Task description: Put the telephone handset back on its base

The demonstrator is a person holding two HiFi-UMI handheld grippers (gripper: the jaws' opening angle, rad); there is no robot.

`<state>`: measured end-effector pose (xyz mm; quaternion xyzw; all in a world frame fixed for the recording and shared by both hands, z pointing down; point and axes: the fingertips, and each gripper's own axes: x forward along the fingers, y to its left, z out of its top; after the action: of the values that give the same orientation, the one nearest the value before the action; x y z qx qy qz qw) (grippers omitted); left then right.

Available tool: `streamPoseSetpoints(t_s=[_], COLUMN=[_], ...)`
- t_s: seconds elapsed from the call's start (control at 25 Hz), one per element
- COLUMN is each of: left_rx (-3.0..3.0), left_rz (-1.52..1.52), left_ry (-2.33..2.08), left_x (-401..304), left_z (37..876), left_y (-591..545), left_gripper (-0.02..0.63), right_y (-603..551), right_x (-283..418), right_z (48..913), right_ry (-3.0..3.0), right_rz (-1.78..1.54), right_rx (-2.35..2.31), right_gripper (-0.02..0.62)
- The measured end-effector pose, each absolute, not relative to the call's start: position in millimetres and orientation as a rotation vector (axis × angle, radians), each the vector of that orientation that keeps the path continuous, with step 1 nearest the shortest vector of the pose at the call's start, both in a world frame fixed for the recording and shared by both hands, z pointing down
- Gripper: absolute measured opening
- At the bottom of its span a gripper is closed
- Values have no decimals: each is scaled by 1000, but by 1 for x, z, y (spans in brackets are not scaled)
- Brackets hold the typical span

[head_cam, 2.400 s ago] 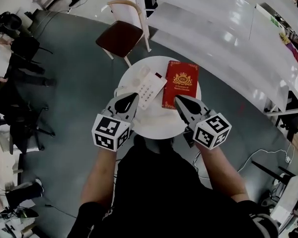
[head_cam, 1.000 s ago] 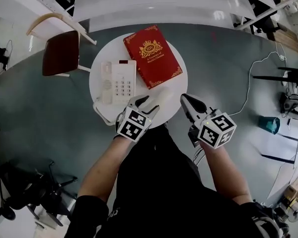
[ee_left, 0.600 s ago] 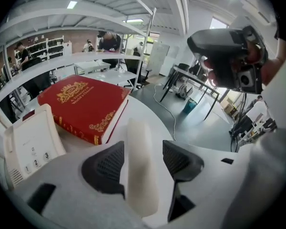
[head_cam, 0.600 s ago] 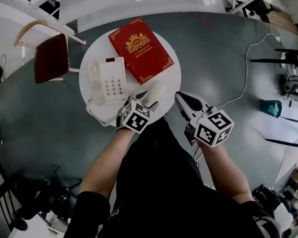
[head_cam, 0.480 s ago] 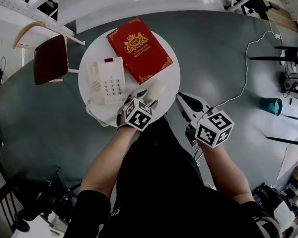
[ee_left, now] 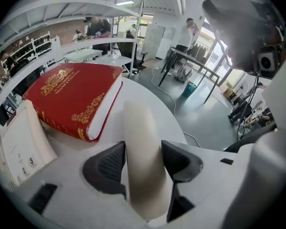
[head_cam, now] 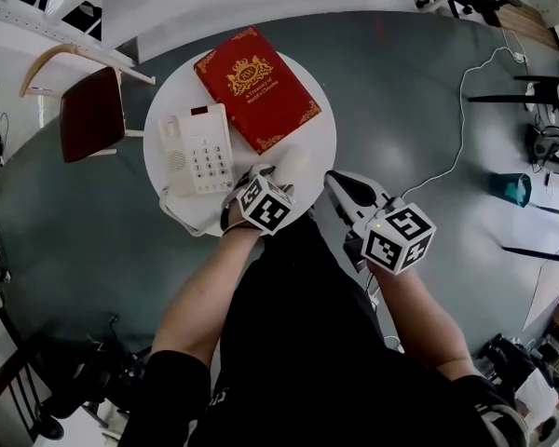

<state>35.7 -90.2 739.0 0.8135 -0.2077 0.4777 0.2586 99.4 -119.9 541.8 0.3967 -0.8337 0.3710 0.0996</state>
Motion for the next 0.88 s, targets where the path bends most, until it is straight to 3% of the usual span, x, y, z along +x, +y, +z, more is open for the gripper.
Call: streamPoseSetpoints(t_s=[0.52, 0.88], left_rx=[2119, 2119], left_rz=[1347, 1150], left_ry=[-574, -707], left_x=[32, 26], left_z=[749, 684], left_y=[-88, -107], left_gripper=[212, 210], right_y=[-125, -136], right_x=[94, 100], right_z=[533, 497], right_ry=[-2496, -2561], right_rz=[1040, 973], right_rx=[1104, 1087], right_gripper=[6, 6])
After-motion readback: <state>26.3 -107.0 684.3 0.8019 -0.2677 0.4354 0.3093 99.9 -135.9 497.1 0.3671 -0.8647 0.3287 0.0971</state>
